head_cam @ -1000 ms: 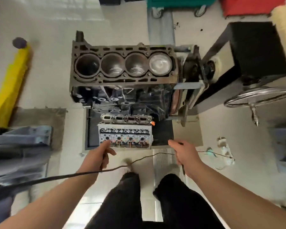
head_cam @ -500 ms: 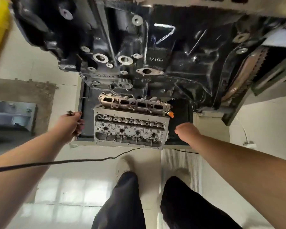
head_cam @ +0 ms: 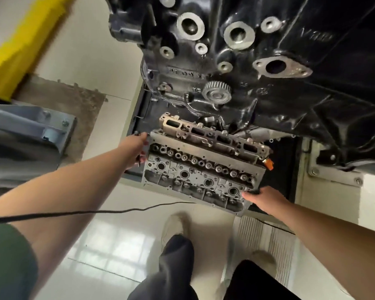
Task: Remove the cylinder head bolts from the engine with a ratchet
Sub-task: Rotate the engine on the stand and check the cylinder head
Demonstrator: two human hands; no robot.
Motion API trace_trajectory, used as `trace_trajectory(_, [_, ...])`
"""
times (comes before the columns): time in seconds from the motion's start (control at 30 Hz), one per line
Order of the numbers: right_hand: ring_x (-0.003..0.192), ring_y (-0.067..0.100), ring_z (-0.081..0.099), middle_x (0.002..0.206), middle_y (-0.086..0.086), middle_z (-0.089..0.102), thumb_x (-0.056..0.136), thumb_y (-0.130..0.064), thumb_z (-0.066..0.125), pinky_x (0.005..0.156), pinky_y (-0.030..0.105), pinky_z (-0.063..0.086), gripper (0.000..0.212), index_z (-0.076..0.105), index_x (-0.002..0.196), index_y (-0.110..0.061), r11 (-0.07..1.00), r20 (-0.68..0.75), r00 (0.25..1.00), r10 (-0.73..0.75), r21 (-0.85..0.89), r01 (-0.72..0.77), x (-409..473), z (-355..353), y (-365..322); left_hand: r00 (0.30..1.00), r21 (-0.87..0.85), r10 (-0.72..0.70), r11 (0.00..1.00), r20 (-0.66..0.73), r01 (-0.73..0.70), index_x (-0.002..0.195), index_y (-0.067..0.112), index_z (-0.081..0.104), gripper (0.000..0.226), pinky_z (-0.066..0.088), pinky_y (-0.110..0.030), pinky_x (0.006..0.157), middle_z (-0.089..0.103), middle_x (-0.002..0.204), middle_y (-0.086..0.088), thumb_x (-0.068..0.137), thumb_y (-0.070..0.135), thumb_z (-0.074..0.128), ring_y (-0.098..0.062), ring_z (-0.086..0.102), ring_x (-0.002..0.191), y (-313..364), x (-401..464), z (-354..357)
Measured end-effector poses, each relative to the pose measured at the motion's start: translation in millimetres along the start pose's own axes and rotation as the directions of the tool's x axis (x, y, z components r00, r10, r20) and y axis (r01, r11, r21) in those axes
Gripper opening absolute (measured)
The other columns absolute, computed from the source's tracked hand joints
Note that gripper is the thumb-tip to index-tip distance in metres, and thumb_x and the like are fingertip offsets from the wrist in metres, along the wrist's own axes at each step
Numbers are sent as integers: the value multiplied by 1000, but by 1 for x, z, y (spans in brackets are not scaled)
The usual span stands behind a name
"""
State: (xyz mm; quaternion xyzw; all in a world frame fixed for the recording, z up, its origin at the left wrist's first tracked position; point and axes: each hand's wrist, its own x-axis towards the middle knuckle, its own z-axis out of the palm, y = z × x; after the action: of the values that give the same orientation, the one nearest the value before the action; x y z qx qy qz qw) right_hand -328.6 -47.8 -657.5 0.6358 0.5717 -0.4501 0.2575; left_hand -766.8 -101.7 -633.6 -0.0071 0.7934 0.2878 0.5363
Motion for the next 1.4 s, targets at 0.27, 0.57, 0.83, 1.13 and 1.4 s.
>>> trace_trajectory(0.27, [44,11,59,45,-8,51,56,-106,41,54,27,41,88,60,65,-20,993,4,999,-39,-110,39,-2,8,1,995,135,101,986,-14,-98,106,10,61,38,40,-29,56,63,86,-12,108,48,52,-22,57,67,10,24,19])
trace_trajectory(0.57, [59,12,60,63,-9,58,74,-99,31,57,28,44,77,62,77,-28,965,-64,989,-136,-232,118,-14,7,0,997,260,58,965,-45,-45,92,7,66,28,43,-20,35,65,49,-2,106,17,44,-15,61,40,20,34,23])
trace_trajectory(0.83, [63,10,59,65,-10,59,50,-109,10,57,27,43,97,57,74,-29,933,-82,977,-198,-320,163,-29,-8,5,997,186,72,980,-3,-70,106,5,72,25,37,-29,57,66,84,-11,105,24,55,-24,57,74,-8,19,11])
trace_trajectory(1.13, [65,12,64,63,-10,58,54,-109,12,60,26,46,92,54,72,-30,930,-72,987,-142,-350,109,-149,-46,24,986,142,149,980,-72,-138,99,1,74,26,47,-38,67,73,87,-20,93,22,60,-31,64,76,-4,-119,-15])
trace_trajectory(1.4, [116,14,63,124,-15,67,54,-109,19,84,32,46,99,60,126,-54,947,32,997,-70,-311,77,-333,-72,64,985,202,156,969,-68,-140,80,8,76,28,59,-55,74,76,73,-16,81,33,62,-40,74,79,-2,-305,-37])
